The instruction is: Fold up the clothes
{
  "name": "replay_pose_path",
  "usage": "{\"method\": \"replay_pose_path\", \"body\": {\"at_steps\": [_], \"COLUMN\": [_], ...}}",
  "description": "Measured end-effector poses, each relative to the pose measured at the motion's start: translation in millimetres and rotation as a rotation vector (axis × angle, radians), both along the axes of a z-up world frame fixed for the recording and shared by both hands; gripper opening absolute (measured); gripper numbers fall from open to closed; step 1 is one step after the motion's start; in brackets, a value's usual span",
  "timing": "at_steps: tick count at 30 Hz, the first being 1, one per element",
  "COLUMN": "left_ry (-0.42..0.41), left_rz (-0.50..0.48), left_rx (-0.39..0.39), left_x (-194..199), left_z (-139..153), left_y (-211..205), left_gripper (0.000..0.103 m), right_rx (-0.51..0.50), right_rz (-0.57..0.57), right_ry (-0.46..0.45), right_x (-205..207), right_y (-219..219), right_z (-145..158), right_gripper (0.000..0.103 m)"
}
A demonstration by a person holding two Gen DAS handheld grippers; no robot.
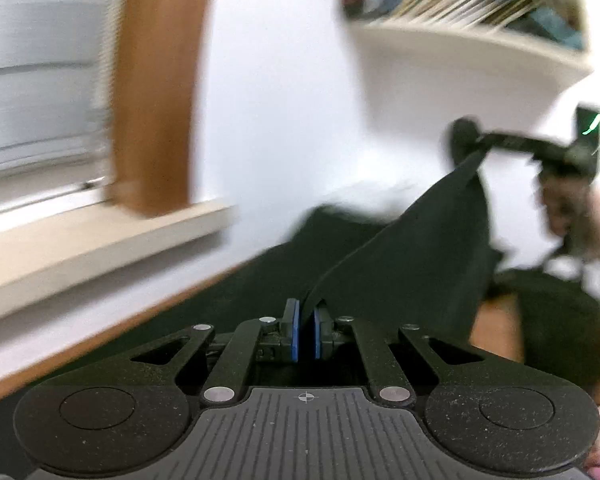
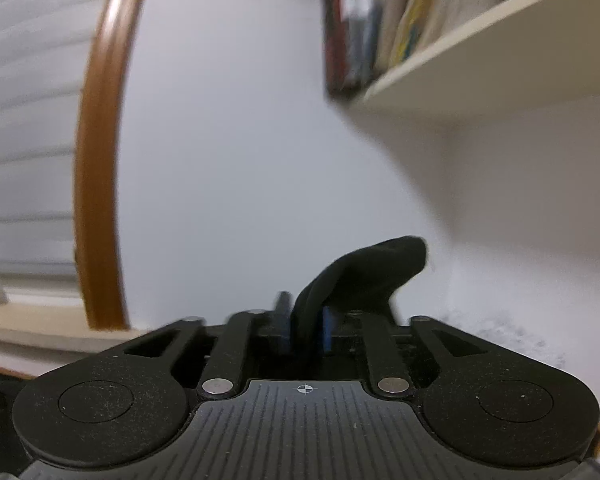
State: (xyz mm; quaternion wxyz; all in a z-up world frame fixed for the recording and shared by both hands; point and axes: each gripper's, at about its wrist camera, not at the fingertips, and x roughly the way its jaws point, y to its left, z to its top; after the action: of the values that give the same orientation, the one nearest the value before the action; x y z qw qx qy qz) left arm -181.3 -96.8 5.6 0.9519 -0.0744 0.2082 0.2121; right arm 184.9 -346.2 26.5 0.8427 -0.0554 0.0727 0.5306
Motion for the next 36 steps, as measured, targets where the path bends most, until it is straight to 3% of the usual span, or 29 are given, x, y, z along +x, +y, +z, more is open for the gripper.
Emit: {"method": "replay_pose_path", "body": {"at_steps": [2,4,7,14,17,25,27,28,31,36], "left_ry": [0.092,0.122,0.121,0.135,0.128,0.117,0.118,0.118,0.121,0.046], "left_rz": [0.075,0.081,0.071,0.074,0.074,0.073,0.072,0.07,0.048,-0.066], "left_rx": [-0.039,-0.117,-0.154,-0.15,-0.155,-0.166,-0.165,-0.165,-0.164,-0.199], "left_x": [14.4,15.8,13.1,14.3,14.8,14.6,15.1,15.2,16.4,16.6], "left_z": [-22.6,-44.5,-62.1,-63.5,-69.1,-72.1,-72.7,-72.8,-69.1,-44.7], "left_y": [22.3,38.2,42.1,45.5,46.3,48.9,49.2,49.7,49.9,36.8], "left_gripper": [0.007,0.008,0.009,0.013,0.013,0.013,0.013,0.013,0.009,0.007], "right_rx": [-0.053,-0.091,-0.124,-0.237,-0.239,-0.204,-0.186,-0.169,-0.105,-0.038], "right_rz": [-0.018,0.002,-0.003,-0.058,-0.073,-0.098,-0.09,-0.082,-0.058,-0.09], "right_ry": [0.022,0.048,0.064,0.245,0.339,0.351,0.361,0.359,0.326,0.234], "right_x": [3.8,5.5,10.8,56.1,68.6,79.1,86.0,88.2,90.1,69.6], "right_y": [25.7,32.1,16.8,-17.9,-17.5,12.9,11.9,8.1,-7.9,-60.1], "right_z": [-11.6,-24.5,-46.7,-101.6,-121.9,-136.3,-135.6,-132.3,-113.2,-31.2], "right_gripper": [0.035,0.036,0.042,0.044,0.049,0.046,0.015,0.008,0.005,0.004]}}
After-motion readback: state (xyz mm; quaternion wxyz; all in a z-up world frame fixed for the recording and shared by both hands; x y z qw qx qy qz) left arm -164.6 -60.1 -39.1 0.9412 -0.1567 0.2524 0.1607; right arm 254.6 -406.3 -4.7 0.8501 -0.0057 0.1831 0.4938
